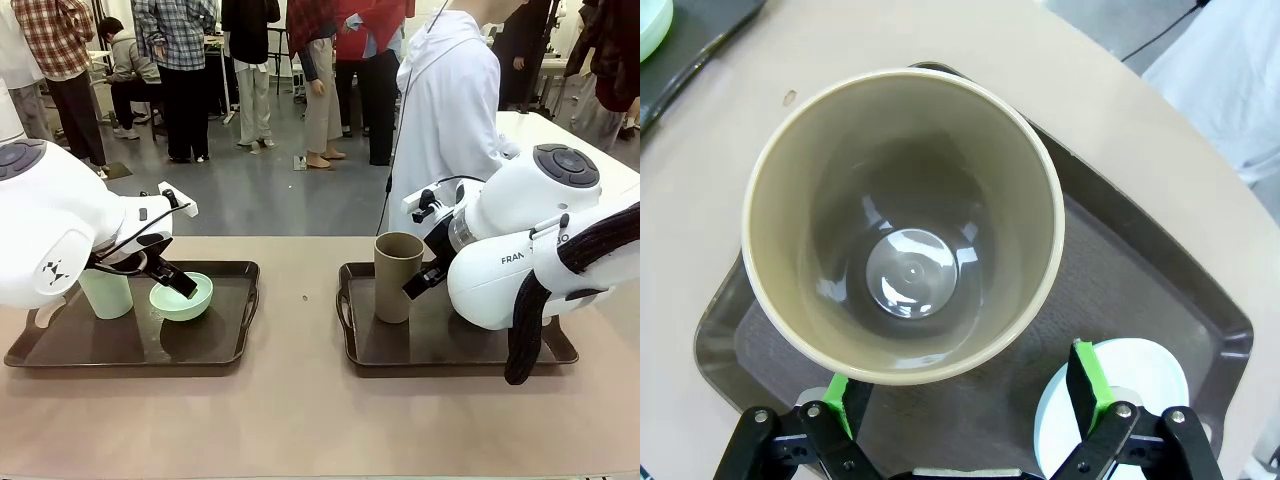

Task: Set up a tray with a mat and arrange the tableware.
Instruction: Pick up the Picnic Bowl and Reusable plastic cup from the Handle tray in front of the human's position and hold them in the air.

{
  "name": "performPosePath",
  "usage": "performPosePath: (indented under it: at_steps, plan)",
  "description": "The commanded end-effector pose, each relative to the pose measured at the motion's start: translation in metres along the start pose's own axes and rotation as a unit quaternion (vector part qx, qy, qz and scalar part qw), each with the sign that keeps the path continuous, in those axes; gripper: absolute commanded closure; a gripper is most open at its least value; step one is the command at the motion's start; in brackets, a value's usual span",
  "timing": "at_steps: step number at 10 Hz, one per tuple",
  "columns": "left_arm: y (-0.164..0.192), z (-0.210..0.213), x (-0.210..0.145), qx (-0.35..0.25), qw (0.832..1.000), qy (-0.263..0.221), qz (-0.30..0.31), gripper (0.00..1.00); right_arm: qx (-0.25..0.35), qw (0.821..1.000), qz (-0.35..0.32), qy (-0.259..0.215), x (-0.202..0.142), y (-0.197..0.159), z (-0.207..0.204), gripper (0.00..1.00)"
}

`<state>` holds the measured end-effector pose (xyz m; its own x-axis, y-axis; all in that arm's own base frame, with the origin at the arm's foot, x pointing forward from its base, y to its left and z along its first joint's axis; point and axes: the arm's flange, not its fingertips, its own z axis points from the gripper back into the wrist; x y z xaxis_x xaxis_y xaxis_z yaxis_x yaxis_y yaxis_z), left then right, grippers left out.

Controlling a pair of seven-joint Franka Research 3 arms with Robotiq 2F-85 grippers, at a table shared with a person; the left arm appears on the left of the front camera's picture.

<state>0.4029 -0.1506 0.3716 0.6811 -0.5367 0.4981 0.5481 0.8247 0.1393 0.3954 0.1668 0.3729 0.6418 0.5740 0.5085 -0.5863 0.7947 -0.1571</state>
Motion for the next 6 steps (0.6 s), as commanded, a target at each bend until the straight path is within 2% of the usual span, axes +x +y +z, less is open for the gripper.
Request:
performPosePath:
  at_steps: [1,4,6]
  plan:
    - [0.000,0.000,0.000,0.000,1.000,0.000,0.000,0.00,0.000,1.000,0.000,0.000,0.000,0.000,0.000,0.00]
    - [0.000,0.000,0.000,0.000,1.000,0.000,0.000,0.00,0.000,1.000,0.000,0.000,0.000,0.000,0.000,0.00]
    - [-0.010,0.052,-0.017,-0.004,0.999,-0.007,-0.039,0.00,-0.019,0.999,-0.016,0.035,-0.006,0.013,0.041,0.00]
